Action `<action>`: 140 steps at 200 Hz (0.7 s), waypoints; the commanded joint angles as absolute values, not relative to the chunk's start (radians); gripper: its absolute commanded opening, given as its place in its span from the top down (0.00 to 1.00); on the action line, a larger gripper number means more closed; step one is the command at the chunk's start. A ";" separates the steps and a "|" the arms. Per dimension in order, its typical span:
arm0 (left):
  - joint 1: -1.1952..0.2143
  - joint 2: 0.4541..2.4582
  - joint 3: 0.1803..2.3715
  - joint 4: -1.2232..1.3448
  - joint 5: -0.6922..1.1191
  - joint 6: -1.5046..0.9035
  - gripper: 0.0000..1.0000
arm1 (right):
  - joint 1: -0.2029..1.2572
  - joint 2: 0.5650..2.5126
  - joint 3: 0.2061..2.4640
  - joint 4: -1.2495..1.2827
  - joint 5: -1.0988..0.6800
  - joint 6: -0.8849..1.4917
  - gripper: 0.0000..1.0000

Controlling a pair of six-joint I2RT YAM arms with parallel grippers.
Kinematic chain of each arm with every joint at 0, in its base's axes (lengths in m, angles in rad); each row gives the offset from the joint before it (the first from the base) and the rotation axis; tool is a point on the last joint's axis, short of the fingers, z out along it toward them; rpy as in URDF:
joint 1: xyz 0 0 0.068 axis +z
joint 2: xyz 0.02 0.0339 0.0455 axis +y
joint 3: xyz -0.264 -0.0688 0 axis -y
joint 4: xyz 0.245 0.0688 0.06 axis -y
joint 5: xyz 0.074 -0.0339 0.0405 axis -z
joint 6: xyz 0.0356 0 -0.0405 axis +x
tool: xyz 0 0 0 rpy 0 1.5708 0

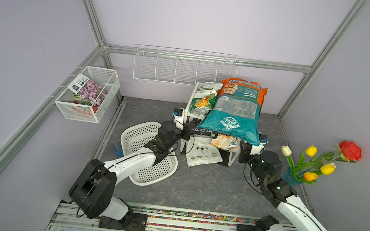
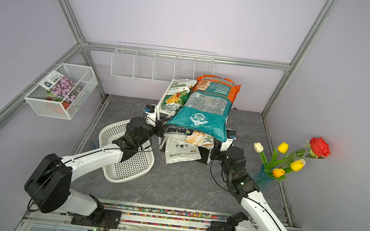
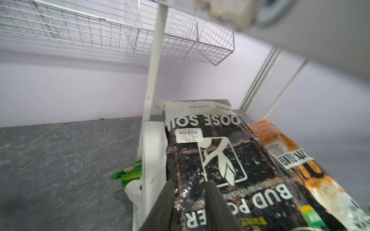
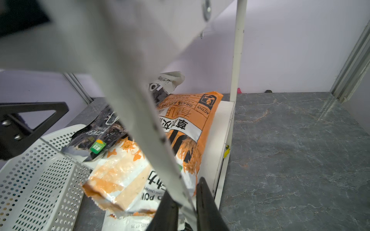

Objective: Take down the fertilizer bag from the shelf
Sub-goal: Adjust the shelf at the center of the board.

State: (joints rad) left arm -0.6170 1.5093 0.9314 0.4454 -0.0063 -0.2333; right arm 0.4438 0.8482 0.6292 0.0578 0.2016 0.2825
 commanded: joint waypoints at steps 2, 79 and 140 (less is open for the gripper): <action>-0.612 1.595 1.013 0.405 -0.010 -0.268 0.72 | 0.384 0.816 0.615 0.029 0.357 0.334 0.87; -0.612 1.787 1.186 0.440 0.108 -0.305 0.71 | 0.231 0.921 0.666 0.041 0.330 0.310 0.86; -0.612 1.866 1.292 0.396 0.100 -0.280 0.70 | 0.167 0.936 0.692 -0.018 0.204 0.333 0.78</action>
